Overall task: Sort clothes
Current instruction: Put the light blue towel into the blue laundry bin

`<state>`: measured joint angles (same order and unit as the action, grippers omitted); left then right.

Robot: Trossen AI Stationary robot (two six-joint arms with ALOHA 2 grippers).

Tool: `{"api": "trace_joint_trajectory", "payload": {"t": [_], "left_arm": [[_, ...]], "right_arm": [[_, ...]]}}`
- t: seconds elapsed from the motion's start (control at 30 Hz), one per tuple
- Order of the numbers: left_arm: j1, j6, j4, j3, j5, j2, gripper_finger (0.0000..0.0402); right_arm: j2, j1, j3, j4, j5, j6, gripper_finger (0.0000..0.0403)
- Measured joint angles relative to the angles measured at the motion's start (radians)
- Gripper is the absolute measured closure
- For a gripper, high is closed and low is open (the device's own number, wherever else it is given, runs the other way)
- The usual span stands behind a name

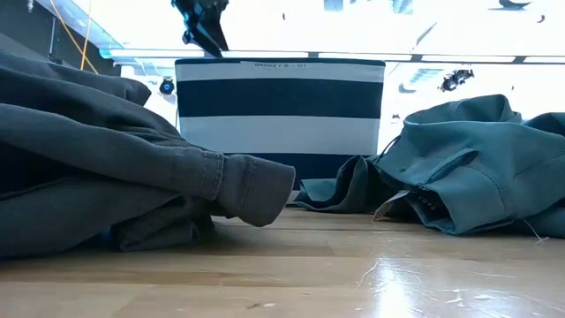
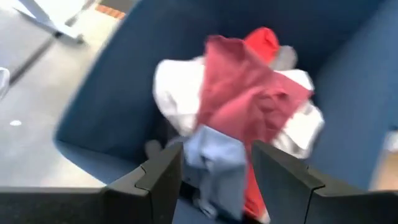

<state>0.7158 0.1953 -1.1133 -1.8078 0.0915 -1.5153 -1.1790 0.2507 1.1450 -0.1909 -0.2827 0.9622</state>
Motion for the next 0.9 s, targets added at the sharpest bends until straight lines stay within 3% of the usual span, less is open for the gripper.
{"api": "trace_joint_trajectory", "payload": {"t": [0.2,0.43,0.67,0.9], "left_arm": [[-0.024,-0.032,-0.187,-0.011,0.044,0.06,0.0216],[-0.167,-0.187,-0.332,0.038,0.057,0.188,0.0216],[-0.367,-0.563,-0.327,0.277,-0.001,0.435,0.0216],[-0.538,-1.114,-0.285,0.54,-0.246,0.623,0.0216]], "right_arm": [[0.0,0.066,0.0,-0.002,-0.101,-0.024,0.0225],[0.0,0.099,0.0,-0.043,-0.18,-0.04,0.0225],[0.0,0.096,0.0,-0.058,-0.185,-0.062,0.0225],[0.0,0.09,0.0,-0.058,-0.184,-0.09,0.0225]]}}
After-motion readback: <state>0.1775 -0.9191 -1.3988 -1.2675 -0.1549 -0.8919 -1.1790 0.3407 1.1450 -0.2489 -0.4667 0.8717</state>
